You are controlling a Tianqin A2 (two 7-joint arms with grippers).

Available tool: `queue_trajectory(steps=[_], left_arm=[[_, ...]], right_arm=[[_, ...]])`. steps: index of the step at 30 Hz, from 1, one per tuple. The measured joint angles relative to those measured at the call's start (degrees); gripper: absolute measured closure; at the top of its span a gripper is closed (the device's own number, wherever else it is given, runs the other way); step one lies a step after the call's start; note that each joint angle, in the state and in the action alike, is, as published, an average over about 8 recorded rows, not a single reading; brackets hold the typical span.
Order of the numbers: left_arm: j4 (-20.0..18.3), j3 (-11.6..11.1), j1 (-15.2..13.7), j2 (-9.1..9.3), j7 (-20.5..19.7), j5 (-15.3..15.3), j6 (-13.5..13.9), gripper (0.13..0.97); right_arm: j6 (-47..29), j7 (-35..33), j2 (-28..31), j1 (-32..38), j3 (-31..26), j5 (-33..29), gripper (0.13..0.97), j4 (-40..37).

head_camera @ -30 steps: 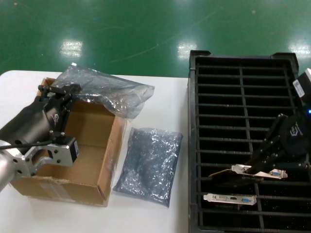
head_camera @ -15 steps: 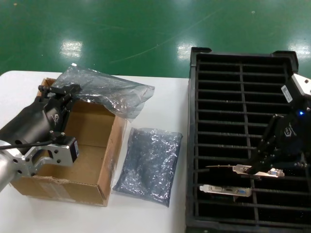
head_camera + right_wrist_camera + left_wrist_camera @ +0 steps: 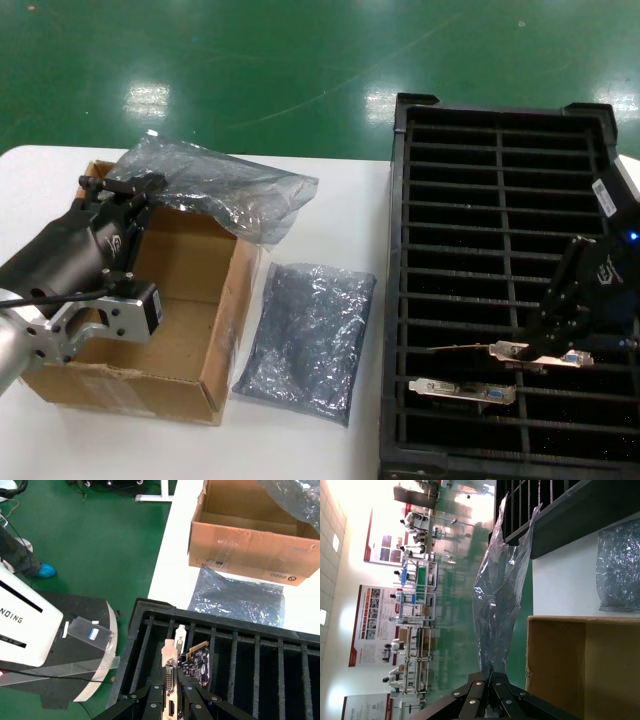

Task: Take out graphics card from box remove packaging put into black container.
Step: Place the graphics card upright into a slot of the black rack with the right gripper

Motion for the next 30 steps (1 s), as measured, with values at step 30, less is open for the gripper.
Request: queue_trajectory(steps=[30], left_arm=[[0.0,0.0,0.0,0.0,0.0,0.0,0.0,0.958]], right_arm=[[0.0,-2.1,-3.8,3.0,0.0,-2.1,0.929,-3.7]])
